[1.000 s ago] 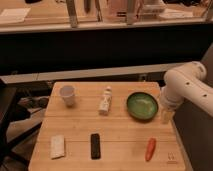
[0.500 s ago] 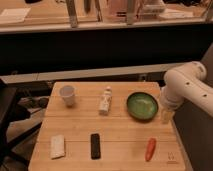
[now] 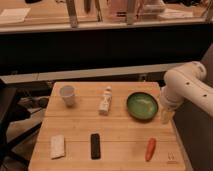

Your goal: Pick up the ceramic cup

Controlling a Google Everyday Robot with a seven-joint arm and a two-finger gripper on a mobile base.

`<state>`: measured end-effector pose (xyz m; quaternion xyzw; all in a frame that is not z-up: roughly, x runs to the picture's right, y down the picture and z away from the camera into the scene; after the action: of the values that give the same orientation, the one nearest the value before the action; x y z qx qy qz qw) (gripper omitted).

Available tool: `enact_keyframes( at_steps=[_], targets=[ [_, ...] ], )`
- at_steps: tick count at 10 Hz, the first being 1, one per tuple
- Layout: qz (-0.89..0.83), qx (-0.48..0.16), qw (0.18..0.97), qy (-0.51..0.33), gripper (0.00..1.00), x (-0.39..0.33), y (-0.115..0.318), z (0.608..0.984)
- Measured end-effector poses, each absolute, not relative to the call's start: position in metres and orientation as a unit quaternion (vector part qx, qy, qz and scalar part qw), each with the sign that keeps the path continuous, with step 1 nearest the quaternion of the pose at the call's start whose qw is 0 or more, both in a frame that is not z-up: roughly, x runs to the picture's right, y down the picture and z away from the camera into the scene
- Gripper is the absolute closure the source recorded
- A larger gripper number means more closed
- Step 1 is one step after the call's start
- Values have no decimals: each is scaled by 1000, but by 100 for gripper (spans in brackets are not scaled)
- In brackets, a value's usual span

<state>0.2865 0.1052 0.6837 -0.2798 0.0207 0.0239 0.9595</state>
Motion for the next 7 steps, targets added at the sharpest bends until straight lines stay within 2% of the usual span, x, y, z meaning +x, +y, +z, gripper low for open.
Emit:
enact_keyframes(
  at_steps=[7],
  targets=[
    [-60,-248,966,41,20,218,67,693]
  ],
)
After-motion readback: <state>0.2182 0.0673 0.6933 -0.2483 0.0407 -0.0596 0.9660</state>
